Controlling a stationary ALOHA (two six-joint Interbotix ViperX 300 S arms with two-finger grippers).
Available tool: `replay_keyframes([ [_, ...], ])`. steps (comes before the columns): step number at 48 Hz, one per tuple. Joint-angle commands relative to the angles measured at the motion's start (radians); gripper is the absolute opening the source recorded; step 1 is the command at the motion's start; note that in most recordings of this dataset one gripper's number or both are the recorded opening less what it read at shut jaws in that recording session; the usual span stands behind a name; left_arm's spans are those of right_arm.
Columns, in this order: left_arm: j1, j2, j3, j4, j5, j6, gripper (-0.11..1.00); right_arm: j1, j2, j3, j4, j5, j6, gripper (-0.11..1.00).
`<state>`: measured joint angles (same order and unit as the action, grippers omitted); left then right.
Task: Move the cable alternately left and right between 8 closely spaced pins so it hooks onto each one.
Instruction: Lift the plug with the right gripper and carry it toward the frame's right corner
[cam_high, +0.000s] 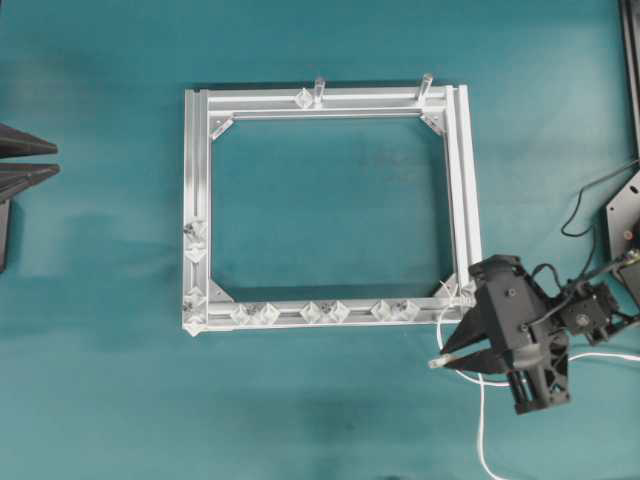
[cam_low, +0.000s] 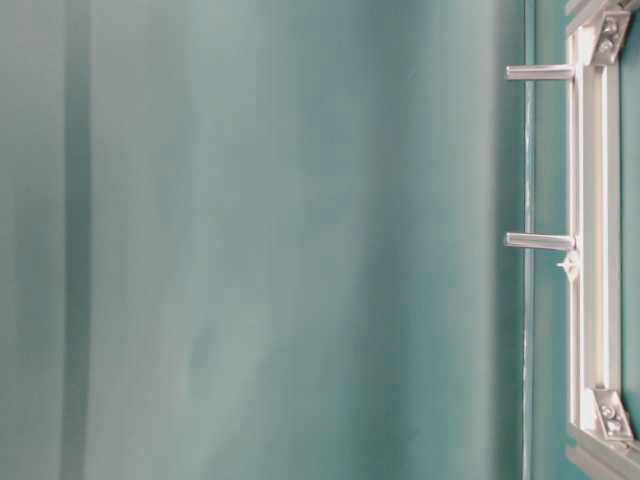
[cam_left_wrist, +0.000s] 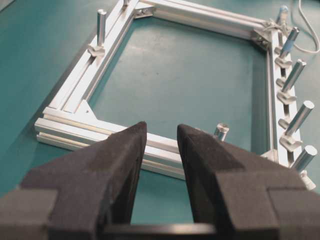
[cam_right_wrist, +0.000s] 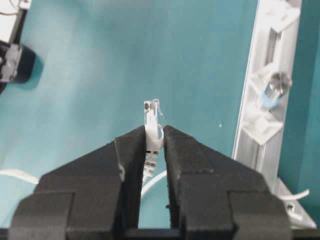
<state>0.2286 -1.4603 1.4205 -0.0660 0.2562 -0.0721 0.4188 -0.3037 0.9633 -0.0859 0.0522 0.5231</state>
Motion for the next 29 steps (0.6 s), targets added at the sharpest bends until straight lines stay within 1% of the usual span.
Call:
replay_keyframes([
  [1, -0.003, 0.012, -0.012, 0.003, -0.005, -0.006, 0.35, -0.005, -0.023, 0.006, 0.003, -0.008, 0.008, 0.13],
  [8, -0.003, 0.014, -0.012, 0.003, -0.005, -0.006, 0.35, -0.026, -0.029, 0.018, 0.003, 0.031, 0.066, 0.13],
  [14, -0.003, 0.014, -0.012, 0.003, -0.005, -0.006, 0.35, -0.061, -0.029, 0.003, 0.003, 0.107, 0.109, 0.13],
  [23, -0.003, 0.014, -0.012, 0.003, -0.005, -0.006, 0.35, -0.107, -0.028, -0.038, 0.003, 0.219, 0.137, 0.13],
  [29, -0.003, 0.014, -0.012, 0.003, -0.005, -0.006, 0.35, -0.135, -0.028, -0.052, 0.003, 0.244, 0.138, 0.13],
])
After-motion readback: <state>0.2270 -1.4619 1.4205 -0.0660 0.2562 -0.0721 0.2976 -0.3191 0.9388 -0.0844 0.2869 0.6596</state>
